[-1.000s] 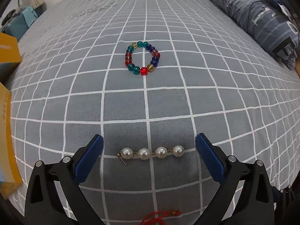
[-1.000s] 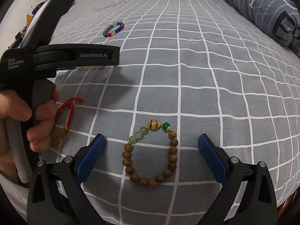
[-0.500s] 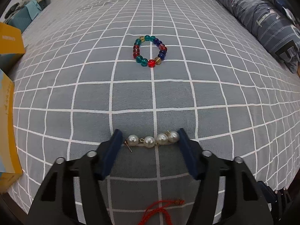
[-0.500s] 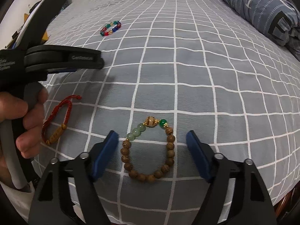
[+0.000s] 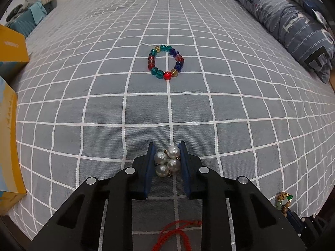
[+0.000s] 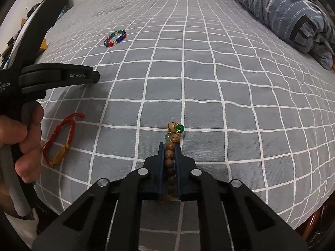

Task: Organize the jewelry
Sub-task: 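Lift and carry the pearl pin and wooden bracelet over the white box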

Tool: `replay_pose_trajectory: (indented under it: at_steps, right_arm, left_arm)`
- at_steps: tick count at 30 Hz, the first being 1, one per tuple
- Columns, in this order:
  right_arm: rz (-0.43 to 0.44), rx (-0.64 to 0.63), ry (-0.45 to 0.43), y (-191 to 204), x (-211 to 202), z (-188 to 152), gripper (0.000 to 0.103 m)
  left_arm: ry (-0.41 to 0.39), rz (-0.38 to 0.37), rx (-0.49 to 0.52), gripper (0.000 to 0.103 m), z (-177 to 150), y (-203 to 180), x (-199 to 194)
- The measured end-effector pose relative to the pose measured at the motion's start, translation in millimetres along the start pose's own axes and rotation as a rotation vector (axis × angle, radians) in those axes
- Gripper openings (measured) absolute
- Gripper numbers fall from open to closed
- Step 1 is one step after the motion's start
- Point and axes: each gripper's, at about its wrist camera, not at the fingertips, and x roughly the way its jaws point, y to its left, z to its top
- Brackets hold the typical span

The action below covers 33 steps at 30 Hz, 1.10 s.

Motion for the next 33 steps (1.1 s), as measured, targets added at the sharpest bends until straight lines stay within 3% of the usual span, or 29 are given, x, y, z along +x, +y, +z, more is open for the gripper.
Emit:
replay_pose_trajectory:
  at_steps: [7, 33]
  right_arm:
    - [0.002, 0.002, -0.014, -0.3, -4.9, 0.6, 0.008]
    - [-0.044, 0.063, -0.222, -8.5, -39.4, 15.9, 0.008]
  left_arm:
    - [-0.010, -0.010, 0.000, 0.022, -4.8, -1.9, -5.3]
    - [-0.135, -0.030, 0.028, 0.022, -10.2, 10.9, -49.9]
